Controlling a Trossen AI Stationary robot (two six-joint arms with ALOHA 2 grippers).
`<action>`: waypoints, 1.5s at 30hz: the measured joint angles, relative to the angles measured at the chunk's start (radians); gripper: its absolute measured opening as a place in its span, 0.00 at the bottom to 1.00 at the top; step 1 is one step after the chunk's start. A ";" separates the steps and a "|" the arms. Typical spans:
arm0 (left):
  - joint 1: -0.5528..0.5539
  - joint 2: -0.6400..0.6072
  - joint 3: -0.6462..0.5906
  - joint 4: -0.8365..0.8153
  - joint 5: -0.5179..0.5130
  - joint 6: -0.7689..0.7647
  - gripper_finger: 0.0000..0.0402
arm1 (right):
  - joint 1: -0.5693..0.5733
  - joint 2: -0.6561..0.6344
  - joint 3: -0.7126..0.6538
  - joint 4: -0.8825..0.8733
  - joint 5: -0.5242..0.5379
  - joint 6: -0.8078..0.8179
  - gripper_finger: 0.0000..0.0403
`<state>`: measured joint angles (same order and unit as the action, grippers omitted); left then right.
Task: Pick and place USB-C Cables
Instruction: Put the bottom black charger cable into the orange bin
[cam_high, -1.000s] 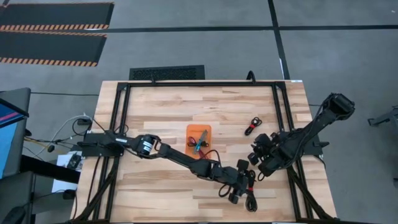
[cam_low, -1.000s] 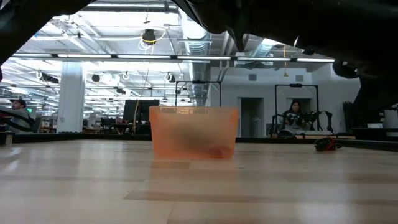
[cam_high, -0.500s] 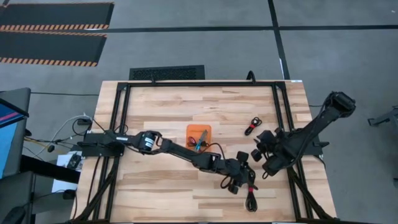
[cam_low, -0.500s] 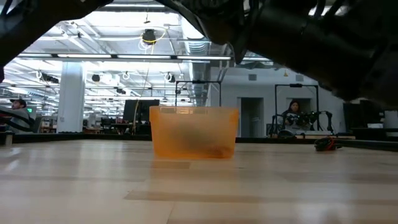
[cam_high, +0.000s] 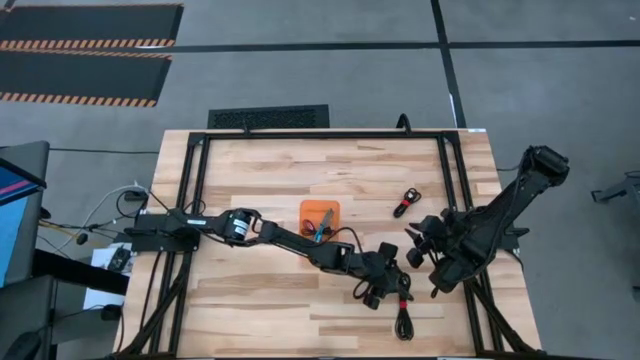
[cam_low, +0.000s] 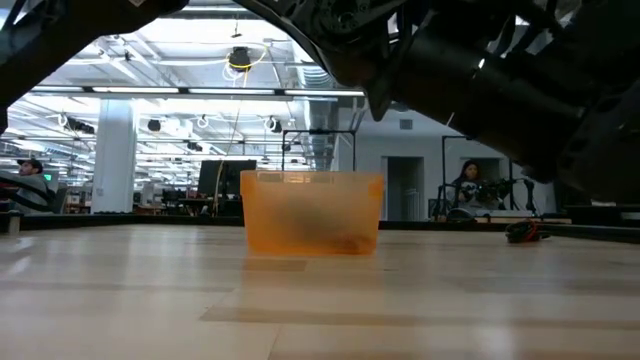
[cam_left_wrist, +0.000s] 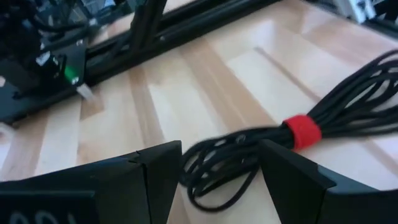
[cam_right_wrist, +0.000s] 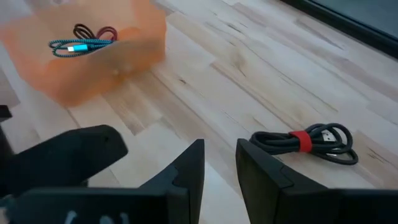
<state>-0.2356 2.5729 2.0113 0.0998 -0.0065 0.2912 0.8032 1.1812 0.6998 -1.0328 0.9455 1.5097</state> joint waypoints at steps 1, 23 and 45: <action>0.000 0.000 0.000 -0.009 -0.001 0.000 0.51 | 0.000 0.000 0.000 0.003 0.000 0.000 0.29; -0.014 0.064 0.002 0.059 -0.055 0.015 0.51 | 0.000 0.000 0.000 0.025 0.000 0.002 0.29; -0.042 0.062 0.007 0.067 -0.073 0.015 0.01 | 0.000 0.001 0.000 0.014 0.000 0.001 0.29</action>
<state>-0.2774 2.6352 2.0181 0.1666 -0.0793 0.3067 0.8032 1.1817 0.7002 -1.0193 0.9451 1.5110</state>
